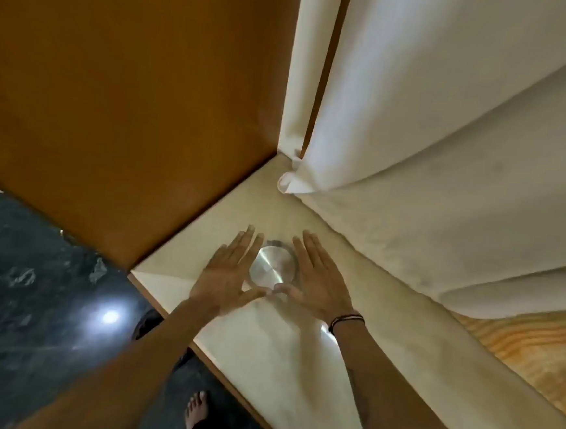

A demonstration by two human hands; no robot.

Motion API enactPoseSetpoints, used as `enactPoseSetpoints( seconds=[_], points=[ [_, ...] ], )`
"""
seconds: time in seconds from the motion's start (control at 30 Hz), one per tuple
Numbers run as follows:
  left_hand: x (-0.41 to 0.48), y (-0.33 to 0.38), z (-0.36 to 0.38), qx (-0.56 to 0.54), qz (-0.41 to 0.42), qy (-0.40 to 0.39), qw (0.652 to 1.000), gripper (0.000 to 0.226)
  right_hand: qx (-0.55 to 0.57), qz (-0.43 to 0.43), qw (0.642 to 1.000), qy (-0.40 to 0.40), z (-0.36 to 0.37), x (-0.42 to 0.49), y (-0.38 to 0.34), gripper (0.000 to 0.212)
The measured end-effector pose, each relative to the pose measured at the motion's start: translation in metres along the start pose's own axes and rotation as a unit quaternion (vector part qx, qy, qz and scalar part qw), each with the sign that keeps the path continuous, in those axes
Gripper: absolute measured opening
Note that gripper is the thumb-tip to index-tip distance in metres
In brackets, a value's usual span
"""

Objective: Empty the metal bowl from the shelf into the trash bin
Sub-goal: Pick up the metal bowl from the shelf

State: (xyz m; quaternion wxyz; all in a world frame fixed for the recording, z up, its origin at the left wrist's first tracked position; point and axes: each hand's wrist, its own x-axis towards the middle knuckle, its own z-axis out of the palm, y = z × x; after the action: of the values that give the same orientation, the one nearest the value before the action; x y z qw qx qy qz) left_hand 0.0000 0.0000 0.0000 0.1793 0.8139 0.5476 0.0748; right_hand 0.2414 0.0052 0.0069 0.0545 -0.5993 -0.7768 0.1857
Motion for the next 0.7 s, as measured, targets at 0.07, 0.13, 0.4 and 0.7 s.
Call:
enactPoseSetpoints(
  seconds=[0.07,0.13,0.4,0.7],
  points=[
    [0.003,-0.011,0.024,-0.051,-0.014,-0.020,0.998,0.123,0.018,-0.002,1.000,-0.020,0.021,0.008,0.009,0.129],
    [0.003,-0.014,0.033,-0.064,-0.036,-0.016,0.997,0.127,0.025,0.011,0.999,-0.025,0.030,0.008,0.013,0.131],
    [0.018,-0.020,0.060,-0.186,-0.081,-0.008,0.979,0.119,0.096,0.035,0.994,-0.033,0.041,0.015,0.012,0.127],
    [0.010,-0.014,0.031,-0.451,-0.138,-0.018,0.882,0.094,0.299,0.086,0.950,0.031,0.028,-0.007,-0.005,0.100]
  ],
)
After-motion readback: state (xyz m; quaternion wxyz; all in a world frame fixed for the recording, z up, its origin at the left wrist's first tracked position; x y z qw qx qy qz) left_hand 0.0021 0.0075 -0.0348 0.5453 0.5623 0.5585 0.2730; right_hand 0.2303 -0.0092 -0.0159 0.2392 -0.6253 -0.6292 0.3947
